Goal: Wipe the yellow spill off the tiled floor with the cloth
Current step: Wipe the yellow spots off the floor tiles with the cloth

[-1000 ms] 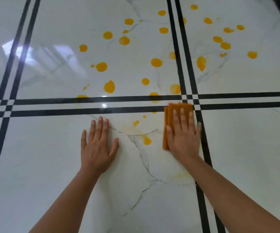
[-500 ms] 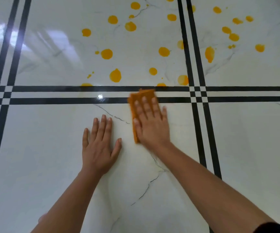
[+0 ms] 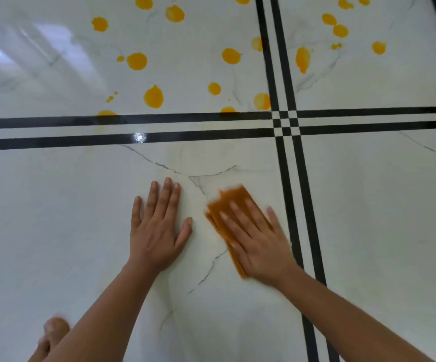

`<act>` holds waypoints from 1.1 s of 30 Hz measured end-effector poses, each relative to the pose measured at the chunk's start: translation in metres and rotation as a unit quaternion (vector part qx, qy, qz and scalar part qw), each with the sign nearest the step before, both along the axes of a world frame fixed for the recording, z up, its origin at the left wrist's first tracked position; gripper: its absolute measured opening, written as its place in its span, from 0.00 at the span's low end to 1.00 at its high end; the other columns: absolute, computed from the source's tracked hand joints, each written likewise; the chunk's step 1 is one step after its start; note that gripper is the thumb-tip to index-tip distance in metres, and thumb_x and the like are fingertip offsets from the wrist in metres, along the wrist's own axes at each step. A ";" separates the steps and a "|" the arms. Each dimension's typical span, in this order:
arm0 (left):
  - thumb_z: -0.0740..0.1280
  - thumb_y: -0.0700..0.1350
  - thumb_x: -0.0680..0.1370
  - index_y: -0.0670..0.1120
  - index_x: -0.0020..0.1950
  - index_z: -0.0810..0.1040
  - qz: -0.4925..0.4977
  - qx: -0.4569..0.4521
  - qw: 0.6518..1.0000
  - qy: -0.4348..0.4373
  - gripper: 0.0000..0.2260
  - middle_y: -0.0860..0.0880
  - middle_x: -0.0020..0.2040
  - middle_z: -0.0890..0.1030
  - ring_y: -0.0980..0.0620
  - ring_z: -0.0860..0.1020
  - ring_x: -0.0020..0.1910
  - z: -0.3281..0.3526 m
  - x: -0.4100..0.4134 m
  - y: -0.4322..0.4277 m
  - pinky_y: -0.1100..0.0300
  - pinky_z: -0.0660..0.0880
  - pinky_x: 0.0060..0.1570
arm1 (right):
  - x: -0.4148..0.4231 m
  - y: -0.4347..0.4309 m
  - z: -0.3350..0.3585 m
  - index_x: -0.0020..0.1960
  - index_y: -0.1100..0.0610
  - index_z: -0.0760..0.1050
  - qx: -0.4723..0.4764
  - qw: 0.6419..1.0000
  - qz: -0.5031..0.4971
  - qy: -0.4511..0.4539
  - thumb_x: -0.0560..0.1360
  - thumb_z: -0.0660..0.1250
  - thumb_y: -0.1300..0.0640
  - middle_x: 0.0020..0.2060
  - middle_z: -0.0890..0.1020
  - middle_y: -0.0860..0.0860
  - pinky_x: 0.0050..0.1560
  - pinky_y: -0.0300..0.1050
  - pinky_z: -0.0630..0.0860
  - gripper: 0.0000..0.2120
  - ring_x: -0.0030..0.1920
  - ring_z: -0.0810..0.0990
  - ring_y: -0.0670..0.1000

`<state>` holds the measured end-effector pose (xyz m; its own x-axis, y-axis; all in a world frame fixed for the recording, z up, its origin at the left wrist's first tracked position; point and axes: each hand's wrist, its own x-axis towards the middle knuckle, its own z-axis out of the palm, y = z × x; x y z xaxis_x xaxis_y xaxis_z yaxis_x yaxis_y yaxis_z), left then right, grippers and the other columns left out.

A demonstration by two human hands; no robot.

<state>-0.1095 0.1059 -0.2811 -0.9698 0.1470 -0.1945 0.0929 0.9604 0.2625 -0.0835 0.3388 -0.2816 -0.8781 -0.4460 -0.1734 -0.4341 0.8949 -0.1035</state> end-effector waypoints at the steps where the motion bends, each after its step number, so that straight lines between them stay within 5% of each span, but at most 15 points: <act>1: 0.48 0.59 0.77 0.47 0.76 0.50 -0.006 0.001 1.000 0.001 0.30 0.48 0.76 0.52 0.50 0.46 0.75 0.001 0.001 0.003 0.50 0.41 0.71 | 0.018 0.025 0.003 0.77 0.49 0.49 0.007 1.000 -0.009 -0.001 0.80 0.42 0.45 0.77 0.51 0.51 0.70 0.63 0.53 0.26 0.76 0.50 0.55; 7: 0.49 0.58 0.76 0.47 0.76 0.53 -0.021 0.002 1.000 0.006 0.30 0.48 0.76 0.54 0.50 0.49 0.74 -0.003 0.002 0.027 0.51 0.41 0.70 | -0.062 0.030 -0.002 0.76 0.48 0.43 -0.002 0.963 -0.267 0.030 0.80 0.42 0.44 0.76 0.45 0.49 0.73 0.60 0.44 0.26 0.76 0.45 0.54; 11: 0.50 0.58 0.76 0.46 0.76 0.53 -0.027 0.005 1.000 -0.008 0.30 0.47 0.76 0.56 0.49 0.50 0.74 0.002 0.004 0.038 0.50 0.42 0.70 | 0.018 0.050 -0.002 0.77 0.50 0.45 0.011 1.000 -0.025 0.007 0.80 0.42 0.46 0.76 0.49 0.51 0.71 0.62 0.51 0.26 0.76 0.49 0.56; 13: 0.49 0.58 0.76 0.46 0.76 0.54 -0.024 -0.001 1.000 -0.009 0.30 0.47 0.76 0.56 0.49 0.51 0.74 0.004 0.005 0.040 0.51 0.42 0.70 | 0.046 0.080 0.005 0.77 0.48 0.47 0.015 1.000 -0.010 -0.008 0.80 0.42 0.46 0.77 0.48 0.50 0.69 0.63 0.55 0.25 0.76 0.51 0.56; 17: 0.45 0.60 0.76 0.47 0.76 0.48 -0.028 -0.008 1.000 -0.001 0.31 0.51 0.76 0.48 0.51 0.45 0.75 0.002 -0.009 0.038 0.51 0.38 0.70 | -0.039 0.066 0.002 0.76 0.47 0.43 0.007 0.965 -0.262 0.017 0.79 0.39 0.45 0.77 0.47 0.49 0.72 0.59 0.44 0.25 0.76 0.45 0.54; 19: 0.43 0.61 0.75 0.49 0.76 0.44 -0.011 -0.002 1.000 -0.007 0.32 0.53 0.75 0.43 0.52 0.41 0.75 0.001 -0.017 0.037 0.51 0.37 0.70 | -0.083 0.032 0.003 0.76 0.48 0.42 -0.005 0.950 -0.311 0.007 0.79 0.39 0.45 0.77 0.47 0.51 0.72 0.58 0.42 0.26 0.76 0.43 0.56; 24: 0.38 0.63 0.74 0.49 0.76 0.40 0.023 -0.001 0.999 -0.030 0.33 0.52 0.76 0.40 0.53 0.36 0.74 0.010 -0.028 0.020 0.52 0.35 0.70 | -0.020 0.014 0.002 0.76 0.49 0.49 -0.006 1.000 -0.008 -0.025 0.80 0.39 0.45 0.76 0.51 0.51 0.72 0.59 0.48 0.25 0.76 0.49 0.55; 27: 0.37 0.63 0.73 0.49 0.76 0.41 0.036 0.003 0.999 -0.032 0.34 0.51 0.77 0.42 0.52 0.38 0.74 0.011 -0.032 0.004 0.50 0.39 0.71 | -0.044 0.027 0.001 0.76 0.47 0.43 -0.004 0.997 -0.082 -0.004 0.80 0.37 0.43 0.76 0.43 0.48 0.71 0.60 0.49 0.25 0.76 0.46 0.52; 30: 0.37 0.63 0.73 0.49 0.76 0.41 0.054 0.002 0.998 -0.027 0.34 0.51 0.77 0.42 0.51 0.39 0.75 0.009 -0.042 -0.009 0.50 0.39 0.71 | -0.116 -0.015 0.006 0.75 0.47 0.36 -0.006 0.984 -0.178 -0.024 0.79 0.38 0.43 0.76 0.39 0.48 0.73 0.56 0.39 0.26 0.75 0.38 0.54; 33: 0.40 0.62 0.75 0.49 0.76 0.41 0.066 0.003 0.997 -0.037 0.32 0.51 0.77 0.42 0.51 0.39 0.75 0.011 -0.046 -0.018 0.50 0.39 0.71 | -0.118 -0.054 0.007 0.76 0.48 0.41 -0.021 0.996 -0.078 -0.044 0.80 0.42 0.46 0.76 0.44 0.50 0.74 0.58 0.43 0.26 0.76 0.39 0.55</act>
<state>-0.1554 0.0875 -0.2697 -0.9640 0.0212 -0.2651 -0.0531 0.9614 0.2699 -0.2010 0.2848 -0.2741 -0.9200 -0.3132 -0.2357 -0.2771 0.9450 -0.1740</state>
